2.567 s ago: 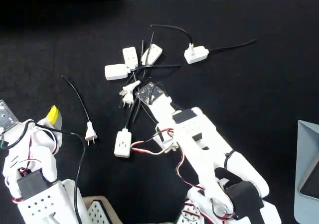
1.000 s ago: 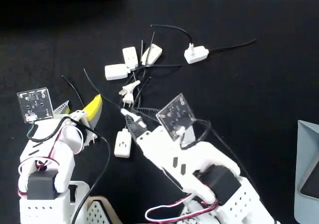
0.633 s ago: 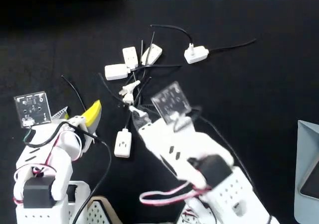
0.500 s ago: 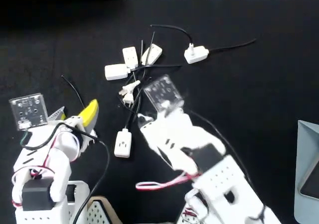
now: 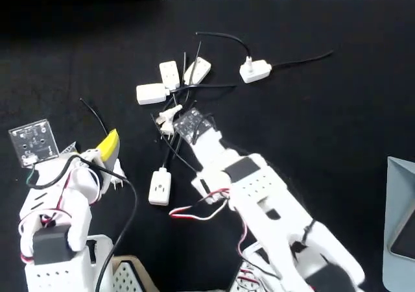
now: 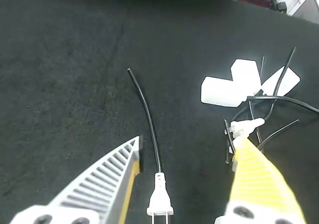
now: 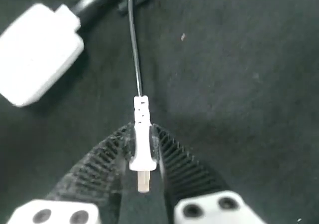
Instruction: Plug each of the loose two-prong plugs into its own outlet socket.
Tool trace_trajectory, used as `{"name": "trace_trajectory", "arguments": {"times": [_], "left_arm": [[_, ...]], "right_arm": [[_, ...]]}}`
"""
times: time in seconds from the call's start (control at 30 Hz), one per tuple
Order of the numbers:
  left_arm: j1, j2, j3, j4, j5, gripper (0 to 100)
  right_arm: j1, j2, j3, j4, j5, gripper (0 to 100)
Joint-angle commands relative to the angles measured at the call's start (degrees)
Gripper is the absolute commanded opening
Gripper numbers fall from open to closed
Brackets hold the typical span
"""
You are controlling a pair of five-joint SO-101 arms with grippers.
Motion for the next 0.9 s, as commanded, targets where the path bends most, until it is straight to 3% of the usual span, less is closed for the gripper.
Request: {"name": "trace_trajectory", "arguments": {"times": [0.0, 0.43, 0.57, 0.87], "left_arm": [[-0.6, -0.2, 0.1, -1.9, -0.6, 30], [-0.6, -0.2, 1.5, -1.9, -0.6, 30], [-0.6, -0.2, 1.7, -1.9, -0.6, 30], [-0.6, -0.2, 1.7, -1.8, -0.6, 30]], "right_arm": [[1.0, 4.8, -3.3, 2.0, 2.1, 1.3], [1.0, 22.4, -15.5, 13.6, 2.0, 2.1], [0.8, 23.4, -15.3, 13.8, 1.9, 9.3], [0.8, 23.8, -15.4, 13.4, 2.3, 2.1]]}}
